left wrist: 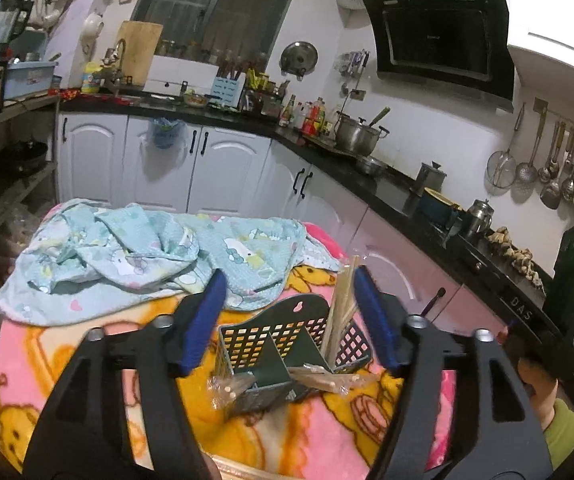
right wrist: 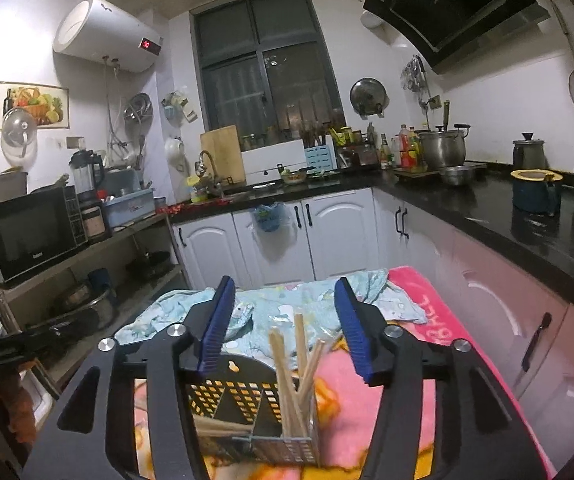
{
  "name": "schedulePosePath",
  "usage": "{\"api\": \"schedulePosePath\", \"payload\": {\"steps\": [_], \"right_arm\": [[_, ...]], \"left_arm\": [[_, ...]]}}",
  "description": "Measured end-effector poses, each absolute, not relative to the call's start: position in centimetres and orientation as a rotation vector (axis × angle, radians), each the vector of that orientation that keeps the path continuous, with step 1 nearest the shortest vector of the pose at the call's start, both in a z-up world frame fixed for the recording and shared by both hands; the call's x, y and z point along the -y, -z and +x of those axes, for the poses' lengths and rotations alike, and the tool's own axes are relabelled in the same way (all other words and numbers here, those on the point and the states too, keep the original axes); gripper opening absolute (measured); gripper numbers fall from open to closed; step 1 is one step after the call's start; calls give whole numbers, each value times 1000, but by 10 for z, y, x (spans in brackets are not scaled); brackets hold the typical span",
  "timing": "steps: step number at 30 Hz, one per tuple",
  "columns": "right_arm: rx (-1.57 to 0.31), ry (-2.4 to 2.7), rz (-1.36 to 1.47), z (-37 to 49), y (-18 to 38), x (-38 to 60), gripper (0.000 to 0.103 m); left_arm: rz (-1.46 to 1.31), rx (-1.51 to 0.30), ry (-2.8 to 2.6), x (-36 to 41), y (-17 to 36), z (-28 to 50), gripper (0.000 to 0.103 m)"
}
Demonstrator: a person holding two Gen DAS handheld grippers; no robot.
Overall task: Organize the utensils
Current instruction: 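Open both tools to release the chopsticks into the basket, then pull both open tools back toward the wrapped chopsticks on the blanket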
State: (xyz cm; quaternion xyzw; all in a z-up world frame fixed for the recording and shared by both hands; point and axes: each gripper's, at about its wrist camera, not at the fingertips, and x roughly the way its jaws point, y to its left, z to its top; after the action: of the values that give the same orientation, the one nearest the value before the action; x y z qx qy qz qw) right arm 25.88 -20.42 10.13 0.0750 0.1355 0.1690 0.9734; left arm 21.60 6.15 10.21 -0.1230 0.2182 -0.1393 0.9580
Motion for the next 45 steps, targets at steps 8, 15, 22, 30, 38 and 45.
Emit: {"api": "schedulePosePath", "payload": {"steps": [8,15,22,30,38,45], "right_arm": [[-273,-331,161,231,-107,229,64],[-298,-336,157,215,-108,240,66],[-322,-356,117,195,-104,240,68],[-380,-385,45,179,-87,227,68],[-446,-442,-19,162,-65,204,68],[-493,-473,-64,153,-47,188,68]], "left_arm": [[-249,-418,306,-60,-105,189,92],[-270,-410,306,-62,-107,169,92],[-256,-428,284,-67,-102,152,92],[-280,-489,251,-78,-73,140,92],[-295,-552,233,-85,-45,130,92],[-290,-589,217,-87,-26,122,92]]}}
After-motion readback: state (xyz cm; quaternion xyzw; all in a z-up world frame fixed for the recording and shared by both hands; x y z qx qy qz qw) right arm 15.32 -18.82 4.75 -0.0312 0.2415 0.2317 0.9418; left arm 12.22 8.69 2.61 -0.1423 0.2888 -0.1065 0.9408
